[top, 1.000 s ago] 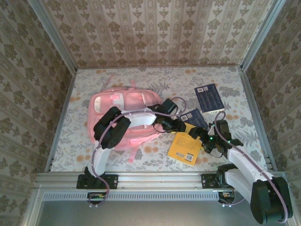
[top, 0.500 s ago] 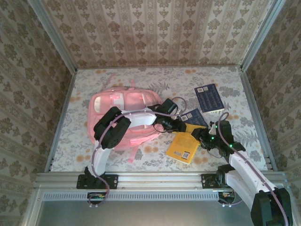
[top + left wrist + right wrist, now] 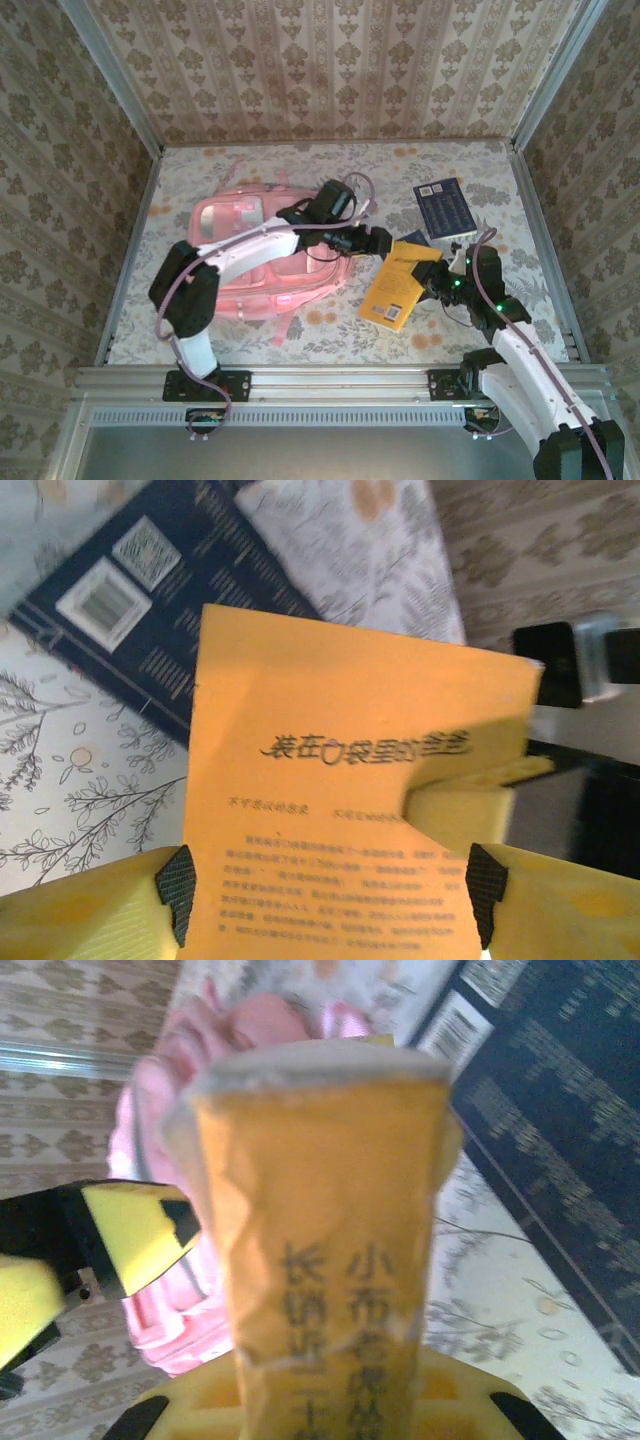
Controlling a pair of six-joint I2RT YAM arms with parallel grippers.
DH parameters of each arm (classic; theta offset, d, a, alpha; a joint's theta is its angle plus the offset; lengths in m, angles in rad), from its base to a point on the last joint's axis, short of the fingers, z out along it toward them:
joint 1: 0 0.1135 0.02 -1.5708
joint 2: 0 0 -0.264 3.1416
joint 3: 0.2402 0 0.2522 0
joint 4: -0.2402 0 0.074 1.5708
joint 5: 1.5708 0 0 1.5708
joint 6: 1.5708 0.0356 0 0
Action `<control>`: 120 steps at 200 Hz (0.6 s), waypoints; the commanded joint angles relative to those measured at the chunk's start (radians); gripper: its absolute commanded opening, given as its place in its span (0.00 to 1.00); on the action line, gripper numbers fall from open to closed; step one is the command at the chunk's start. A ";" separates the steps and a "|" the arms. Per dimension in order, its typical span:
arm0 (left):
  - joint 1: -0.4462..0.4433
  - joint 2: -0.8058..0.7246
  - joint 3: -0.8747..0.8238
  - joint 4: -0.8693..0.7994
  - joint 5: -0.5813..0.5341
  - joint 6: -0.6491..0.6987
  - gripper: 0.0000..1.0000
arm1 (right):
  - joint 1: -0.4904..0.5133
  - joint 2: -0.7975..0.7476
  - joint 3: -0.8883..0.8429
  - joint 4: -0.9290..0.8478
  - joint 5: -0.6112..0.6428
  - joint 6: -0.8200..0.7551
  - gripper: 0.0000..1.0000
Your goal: Pack the student bag
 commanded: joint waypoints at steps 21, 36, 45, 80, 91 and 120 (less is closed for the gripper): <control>0.043 -0.093 -0.044 -0.090 0.008 0.046 0.81 | -0.002 -0.003 0.150 0.158 -0.157 0.057 0.00; 0.064 -0.112 -0.071 -0.051 0.038 0.020 0.82 | -0.001 0.005 0.182 0.231 -0.209 0.089 0.00; 0.074 -0.122 -0.089 -0.008 0.098 -0.006 0.83 | -0.001 0.010 0.198 0.275 -0.236 0.108 0.00; 0.095 -0.155 -0.150 0.256 0.259 -0.173 0.84 | -0.001 0.027 0.240 0.382 -0.269 0.158 0.00; 0.099 -0.167 -0.158 0.318 0.284 -0.213 0.84 | -0.001 0.034 0.242 0.421 -0.271 0.187 0.00; 0.108 -0.189 -0.163 0.406 0.324 -0.280 0.84 | -0.001 0.055 0.253 0.480 -0.263 0.239 0.00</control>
